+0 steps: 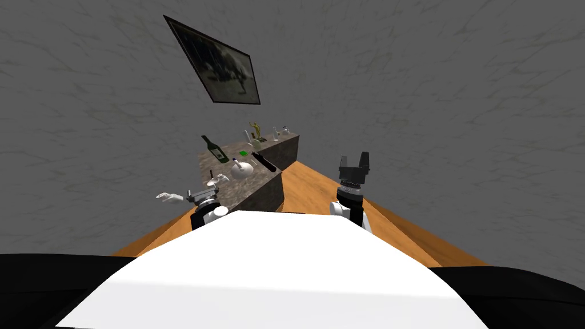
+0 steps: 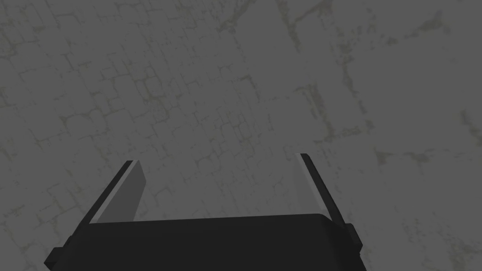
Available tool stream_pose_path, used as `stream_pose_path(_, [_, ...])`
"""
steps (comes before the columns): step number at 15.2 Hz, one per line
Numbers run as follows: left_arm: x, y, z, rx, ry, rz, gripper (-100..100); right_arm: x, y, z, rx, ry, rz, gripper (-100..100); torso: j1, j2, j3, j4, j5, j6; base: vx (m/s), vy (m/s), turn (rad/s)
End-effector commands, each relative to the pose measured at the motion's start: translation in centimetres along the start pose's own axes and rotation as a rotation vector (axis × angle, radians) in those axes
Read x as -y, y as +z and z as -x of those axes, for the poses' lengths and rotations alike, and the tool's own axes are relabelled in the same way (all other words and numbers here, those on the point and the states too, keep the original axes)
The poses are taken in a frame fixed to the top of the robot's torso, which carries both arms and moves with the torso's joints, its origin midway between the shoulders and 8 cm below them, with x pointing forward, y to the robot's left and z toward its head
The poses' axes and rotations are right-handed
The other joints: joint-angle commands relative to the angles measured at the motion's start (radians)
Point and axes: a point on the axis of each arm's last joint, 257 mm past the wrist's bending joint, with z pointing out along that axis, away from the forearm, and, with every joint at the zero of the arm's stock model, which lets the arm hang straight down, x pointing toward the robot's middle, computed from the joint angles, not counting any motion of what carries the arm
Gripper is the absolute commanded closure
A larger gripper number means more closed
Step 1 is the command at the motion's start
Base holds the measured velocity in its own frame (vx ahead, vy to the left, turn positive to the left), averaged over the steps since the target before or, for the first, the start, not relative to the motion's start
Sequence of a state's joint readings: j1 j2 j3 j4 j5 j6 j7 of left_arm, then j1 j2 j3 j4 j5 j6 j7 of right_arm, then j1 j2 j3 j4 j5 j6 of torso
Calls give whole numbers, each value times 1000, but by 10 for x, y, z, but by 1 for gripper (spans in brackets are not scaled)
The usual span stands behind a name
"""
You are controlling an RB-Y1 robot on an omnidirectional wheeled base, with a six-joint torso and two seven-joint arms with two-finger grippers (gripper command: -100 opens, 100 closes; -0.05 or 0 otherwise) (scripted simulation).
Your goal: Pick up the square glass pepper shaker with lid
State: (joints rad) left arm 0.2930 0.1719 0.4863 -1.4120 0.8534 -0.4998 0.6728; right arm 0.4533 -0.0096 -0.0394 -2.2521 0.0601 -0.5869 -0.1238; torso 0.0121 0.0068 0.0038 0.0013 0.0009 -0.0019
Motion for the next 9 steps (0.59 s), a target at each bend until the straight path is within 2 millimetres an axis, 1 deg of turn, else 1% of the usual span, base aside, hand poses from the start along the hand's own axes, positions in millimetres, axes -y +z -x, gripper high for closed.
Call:
stream_pose_path(1, [-1,-5,12,37,-6,1,-100,0,0,0,0,0,0,0,0,0,0,0,0,0,-70,188,-147])
stream_pose_path(3, [-10,-15,22,69,-38,6,-100,0,0,0,0,0,0,0,5,-1,-1,0,1,0,-44,191,-50])
stream_pose_path(4, [-15,-19,25,81,-53,8,-100,0,0,0,0,0,0,0,5,-3,-1,-1,2,-1,-35,37,-88])
stream_pose_path(5, [-10,-14,18,63,-35,4,-100,0,0,0,0,0,0,0,-1,-3,-2,-1,1,0,-14,7,-30])
stream_pose_path(6, [4,-3,17,68,-31,-4,-100,0,0,0,0,0,0,0,-5,-4,-2,-1,0,0,-3,5,-20])
stream_pose_path(7, [7,0,17,68,-29,-6,-100,0,0,0,0,0,0,0,-6,-5,-3,-1,-1,0,0,2,-22])
stream_pose_path(8, [0,-5,17,66,-33,-4,-100,0,0,0,0,0,0,0,-7,-6,-3,-1,-1,0,0,0,0])
stream_pose_path(9, [1,-3,17,67,-32,-4,100,0,0,0,0,0,0,0,-8,-6,-4,-1,-1,0,0,0,0])
